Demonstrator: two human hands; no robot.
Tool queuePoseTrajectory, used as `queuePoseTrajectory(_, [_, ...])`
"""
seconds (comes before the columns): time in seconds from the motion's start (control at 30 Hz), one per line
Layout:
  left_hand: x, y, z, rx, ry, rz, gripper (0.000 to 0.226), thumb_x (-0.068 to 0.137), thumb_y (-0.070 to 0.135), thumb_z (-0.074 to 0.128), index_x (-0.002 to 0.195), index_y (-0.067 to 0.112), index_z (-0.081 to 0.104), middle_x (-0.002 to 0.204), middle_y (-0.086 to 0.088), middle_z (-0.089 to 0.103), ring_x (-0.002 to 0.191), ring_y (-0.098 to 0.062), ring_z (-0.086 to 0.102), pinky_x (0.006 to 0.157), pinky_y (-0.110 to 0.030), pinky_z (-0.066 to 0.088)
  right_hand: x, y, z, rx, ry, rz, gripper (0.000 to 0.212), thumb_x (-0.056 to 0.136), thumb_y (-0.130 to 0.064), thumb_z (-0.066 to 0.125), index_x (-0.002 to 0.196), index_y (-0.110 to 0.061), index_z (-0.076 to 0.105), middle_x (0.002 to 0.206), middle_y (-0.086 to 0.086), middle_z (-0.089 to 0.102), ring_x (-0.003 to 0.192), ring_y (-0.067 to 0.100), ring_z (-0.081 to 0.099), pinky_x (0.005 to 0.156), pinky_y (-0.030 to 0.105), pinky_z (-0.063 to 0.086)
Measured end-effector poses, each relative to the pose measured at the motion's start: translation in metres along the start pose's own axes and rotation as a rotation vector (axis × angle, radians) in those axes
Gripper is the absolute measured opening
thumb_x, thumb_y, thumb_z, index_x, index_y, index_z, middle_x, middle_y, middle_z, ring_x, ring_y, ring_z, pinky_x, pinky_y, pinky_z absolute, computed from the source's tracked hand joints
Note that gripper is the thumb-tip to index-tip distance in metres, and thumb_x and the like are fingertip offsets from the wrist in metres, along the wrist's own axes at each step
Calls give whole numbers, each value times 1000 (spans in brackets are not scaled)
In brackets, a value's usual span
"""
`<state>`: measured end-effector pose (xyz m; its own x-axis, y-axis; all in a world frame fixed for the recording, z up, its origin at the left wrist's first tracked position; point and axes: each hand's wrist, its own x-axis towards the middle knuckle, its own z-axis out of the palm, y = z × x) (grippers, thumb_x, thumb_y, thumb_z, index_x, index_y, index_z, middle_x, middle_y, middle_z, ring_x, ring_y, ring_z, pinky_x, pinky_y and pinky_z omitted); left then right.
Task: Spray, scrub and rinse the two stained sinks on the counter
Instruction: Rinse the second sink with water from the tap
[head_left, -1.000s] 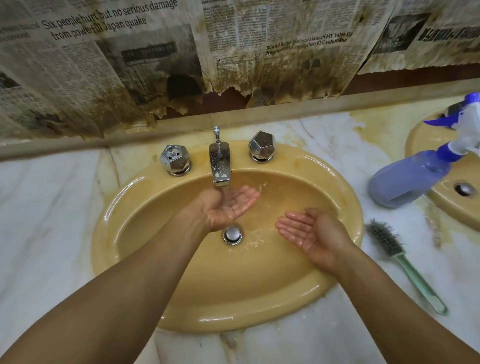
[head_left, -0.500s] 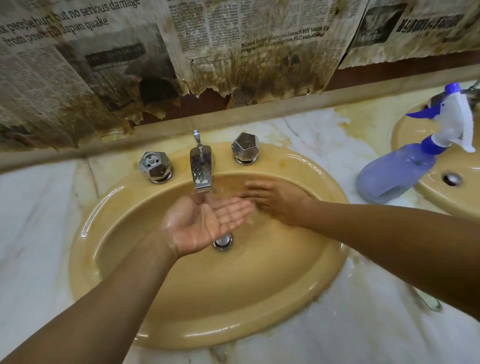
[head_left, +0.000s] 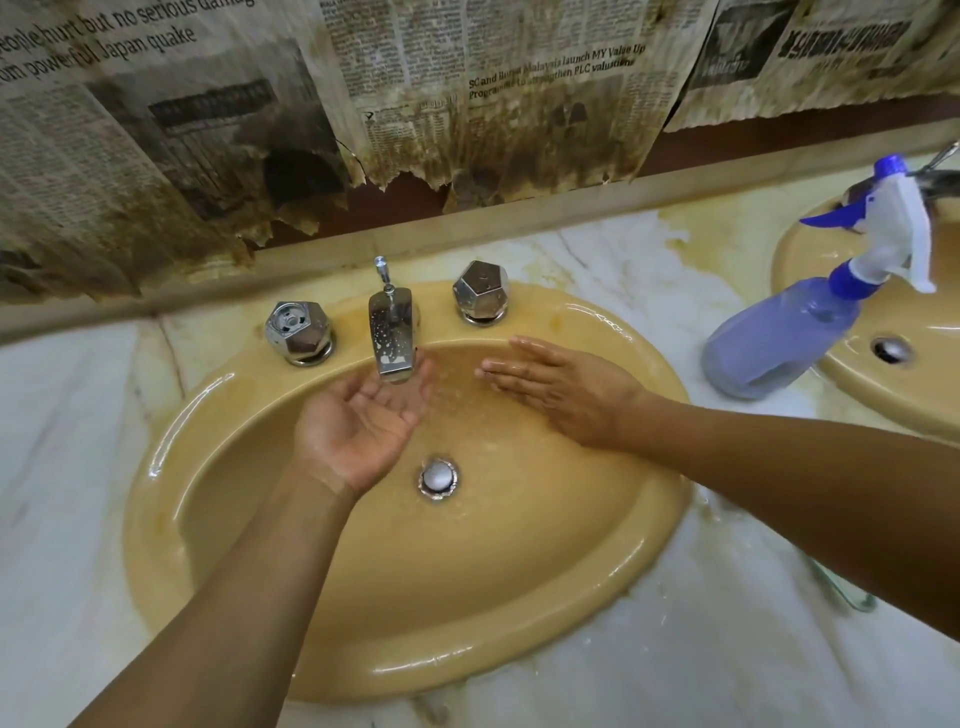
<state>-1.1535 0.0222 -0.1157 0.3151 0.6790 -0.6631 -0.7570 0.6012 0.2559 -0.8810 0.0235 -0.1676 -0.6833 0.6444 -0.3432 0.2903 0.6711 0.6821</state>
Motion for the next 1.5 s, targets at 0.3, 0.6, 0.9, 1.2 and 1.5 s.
queuePoseTrajectory(0.3, [-23, 2, -7, 167, 34, -48, 43, 111, 27, 28, 125, -5, 53, 132, -32, 63, 131, -46, 57, 112, -51, 42, 68, 10, -57, 255, 129, 70, 67, 99, -41, 8, 157, -14, -12, 168, 4, -15, 157, 24, -13, 126, 50, -4])
queuePoseTrajectory(0.6, [-7, 6, 10, 371, 7, -168, 55, 110, 32, 29, 144, -6, 49, 135, -27, 63, 130, -40, 60, 108, -48, 48, -28, 10, -10, 89, -243, -43, 71, 104, -51, 11, 158, -13, -15, 164, 4, -27, 150, 18, -32, 117, 63, -19])
queuePoseTrajectory(0.9, [-4, 2, -6, 352, -147, -414, 77, 108, 48, 12, 149, -13, 39, 149, -35, 46, 143, -47, 43, 125, -49, 26, -65, -26, -53, 785, -655, -226, 60, 108, -50, 10, 163, -27, 18, 171, -2, 10, 157, 10, 0, 126, 43, -2])
queuePoseTrajectory(1.2, [3, -16, 9, 418, -323, -523, 63, 111, 35, 21, 153, -10, 36, 160, -29, 35, 150, -40, 35, 127, -47, 21, -10, -27, -15, 311, -347, -54, 74, 103, -62, 9, 163, -18, 3, 170, 0, 0, 156, 18, -16, 115, 53, -30])
queuePoseTrajectory(1.5, [-4, -12, -30, 456, -197, -485, 62, 108, 30, 23, 146, -14, 44, 146, -35, 51, 136, -45, 52, 112, -58, 37, -11, -59, -31, 762, -545, 68, 77, 104, -61, 18, 162, -21, -12, 168, -1, -23, 154, 15, -22, 124, 42, -15])
